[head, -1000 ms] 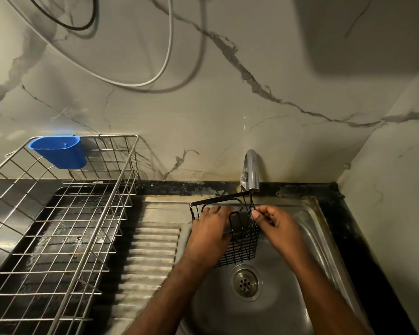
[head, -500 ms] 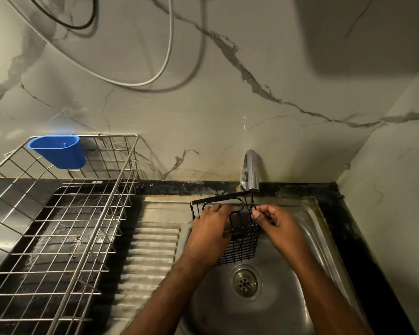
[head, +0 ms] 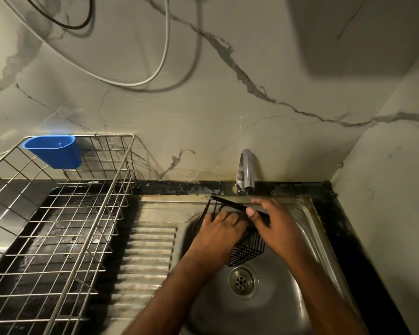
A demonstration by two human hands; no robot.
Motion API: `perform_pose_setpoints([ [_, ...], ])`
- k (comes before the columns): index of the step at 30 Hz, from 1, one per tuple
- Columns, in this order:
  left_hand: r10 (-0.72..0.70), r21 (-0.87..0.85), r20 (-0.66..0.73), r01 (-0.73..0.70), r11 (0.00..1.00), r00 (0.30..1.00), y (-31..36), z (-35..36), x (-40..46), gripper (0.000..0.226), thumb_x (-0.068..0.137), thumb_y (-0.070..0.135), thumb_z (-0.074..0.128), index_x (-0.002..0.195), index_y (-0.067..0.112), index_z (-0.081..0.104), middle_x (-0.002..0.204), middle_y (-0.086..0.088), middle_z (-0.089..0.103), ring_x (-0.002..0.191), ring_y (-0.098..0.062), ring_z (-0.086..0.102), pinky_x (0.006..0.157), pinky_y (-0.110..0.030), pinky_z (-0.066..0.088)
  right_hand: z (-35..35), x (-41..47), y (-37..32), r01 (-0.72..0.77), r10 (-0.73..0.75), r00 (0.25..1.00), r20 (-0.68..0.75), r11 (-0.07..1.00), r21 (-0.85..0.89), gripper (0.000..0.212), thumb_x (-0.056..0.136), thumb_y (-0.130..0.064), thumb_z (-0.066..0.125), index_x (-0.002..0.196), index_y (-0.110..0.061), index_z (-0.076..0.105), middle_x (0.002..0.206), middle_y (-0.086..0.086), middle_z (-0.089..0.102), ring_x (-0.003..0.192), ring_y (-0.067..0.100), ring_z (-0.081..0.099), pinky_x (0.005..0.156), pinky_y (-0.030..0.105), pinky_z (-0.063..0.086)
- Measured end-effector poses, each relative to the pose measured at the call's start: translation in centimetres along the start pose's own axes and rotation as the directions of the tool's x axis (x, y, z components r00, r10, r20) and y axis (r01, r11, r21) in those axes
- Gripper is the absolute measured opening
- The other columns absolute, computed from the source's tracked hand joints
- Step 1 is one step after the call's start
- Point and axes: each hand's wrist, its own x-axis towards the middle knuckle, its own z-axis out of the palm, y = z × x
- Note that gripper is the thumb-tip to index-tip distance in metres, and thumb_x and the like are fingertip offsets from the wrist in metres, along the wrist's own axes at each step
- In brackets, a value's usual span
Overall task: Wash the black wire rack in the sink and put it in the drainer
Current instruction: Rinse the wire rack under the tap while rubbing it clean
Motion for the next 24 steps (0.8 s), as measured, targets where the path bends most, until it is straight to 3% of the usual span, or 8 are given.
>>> perform_pose_setpoints([
  [3, 0.136, 0.076, 0.016, -0.137, 0.988, 0.991, 0.4, 0.0, -0.2, 0.063, 0.094, 0.006, 0.054, 0.152, 0.022, 0.035, 0.155, -0.004, 0.038, 0.143, -0.027, 0.033, 0.117, -0.052, 0.030, -0.1, 0.0, -0.1, -0.018, 0.022, 0.985, 0.169, 0.999, -0.026, 0.038, 0.099, -0.047, 0.047, 0.130, -0.028, 0.058, 0.117, -0.006, 0.066, 0.102, 0.007, 0.058, 0.079, 0.020, 0.046],
  [5, 0.198, 0.107, -0.009, -0.195, 0.975, 0.980, 0.3, -0.2, -0.3, 0.061, 0.095, 0.010, 0.056, 0.152, 0.023, 0.037, 0.154, -0.003, 0.040, 0.144, -0.026, 0.035, 0.116, -0.052, 0.030, -0.2, -0.2, 0.2, -0.071, 0.060, 0.980, 0.189, 0.996, 0.050, 0.029, 0.100, -0.041, 0.049, 0.124, -0.029, 0.061, 0.107, -0.008, 0.069, 0.095, 0.005, 0.062, 0.071, 0.014, 0.043],
  [9, 0.220, 0.148, -0.105, -0.204, 0.968, 0.970, -0.5, 0.0, -0.4, 0.061, 0.092, 0.013, 0.062, 0.148, 0.030, 0.043, 0.152, 0.003, 0.047, 0.147, -0.022, 0.034, 0.117, -0.049, 0.031, 0.1, -0.8, 0.3, -0.278, 0.240, 0.958, 0.155, 0.910, 0.307, 0.016, 0.098, -0.036, 0.055, 0.102, -0.029, 0.068, 0.083, -0.005, 0.072, 0.080, 0.013, 0.069, 0.074, 0.032, 0.057],
  [13, -0.030, -0.050, -0.140, 0.023, 0.998, 0.990, -1.1, -0.8, -0.5, 0.057, 0.099, 0.015, 0.055, 0.152, 0.027, 0.039, 0.155, 0.001, 0.043, 0.144, -0.020, 0.038, 0.116, -0.039, 0.035, 0.5, -1.4, -0.3, -0.451, 0.422, 0.889, 0.177, 0.741, 0.497, 0.020, 0.102, -0.025, 0.049, 0.099, -0.019, 0.068, 0.077, 0.004, 0.063, 0.073, 0.019, 0.062, 0.058, 0.030, 0.051],
  [16, -0.307, -0.327, -0.037, 0.279, 0.903, 0.951, -2.0, 0.6, -0.5, 0.037, 0.103, 0.038, 0.054, 0.137, 0.025, 0.055, 0.132, 0.001, 0.063, 0.118, -0.017, 0.061, 0.098, -0.033, 0.050, 1.2, -1.7, -0.9, -0.522, 0.470, 0.845, 0.256, 0.616, 0.590, 0.022, 0.105, -0.021, 0.044, 0.104, -0.015, 0.065, 0.076, 0.006, 0.057, 0.071, 0.019, 0.059, 0.050, 0.028, 0.052],
  [18, -0.406, -0.497, 0.052, 0.376, 0.782, 0.912, -2.1, 2.1, -0.5, 0.044, 0.102, 0.053, 0.046, 0.126, 0.020, 0.062, 0.120, -0.002, 0.070, 0.110, -0.022, 0.066, 0.090, -0.034, 0.052, 1.7, -1.7, -1.0, -0.519, 0.473, 0.847, 0.245, 0.629, 0.579, 0.023, 0.105, -0.022, 0.043, 0.106, -0.015, 0.064, 0.075, 0.007, 0.056, 0.070, 0.018, 0.059, 0.050, 0.029, 0.053],
  [21, -0.467, -0.613, 0.141, 0.447, 0.652, 0.873, -1.5, 3.6, -0.6, 0.040, 0.103, 0.048, 0.049, 0.099, 0.010, 0.060, 0.103, -0.009, 0.070, 0.095, -0.025, 0.065, 0.071, -0.028, 0.038, 1.9, -1.7, -1.0, -0.502, 0.458, 0.859, 0.229, 0.667, 0.550, 0.023, 0.105, -0.023, 0.043, 0.105, -0.016, 0.065, 0.075, 0.007, 0.056, 0.070, 0.017, 0.059, 0.053, 0.031, 0.055],
  [24, -0.479, -0.701, 0.181, 0.454, 0.550, 0.859, -0.9, 4.0, -0.6, 0.033, 0.100, 0.042, 0.059, 0.110, 0.011, 0.066, 0.098, 0.000, 0.070, 0.088, -0.014, 0.066, 0.072, -0.024, 0.046, 1.8, -2.0, -1.2, -0.494, 0.442, 0.865, 0.237, 0.670, 0.554, 0.022, 0.105, -0.022, 0.043, 0.103, -0.017, 0.065, 0.074, 0.006, 0.057, 0.068, 0.016, 0.059, 0.054, 0.031, 0.056],
])
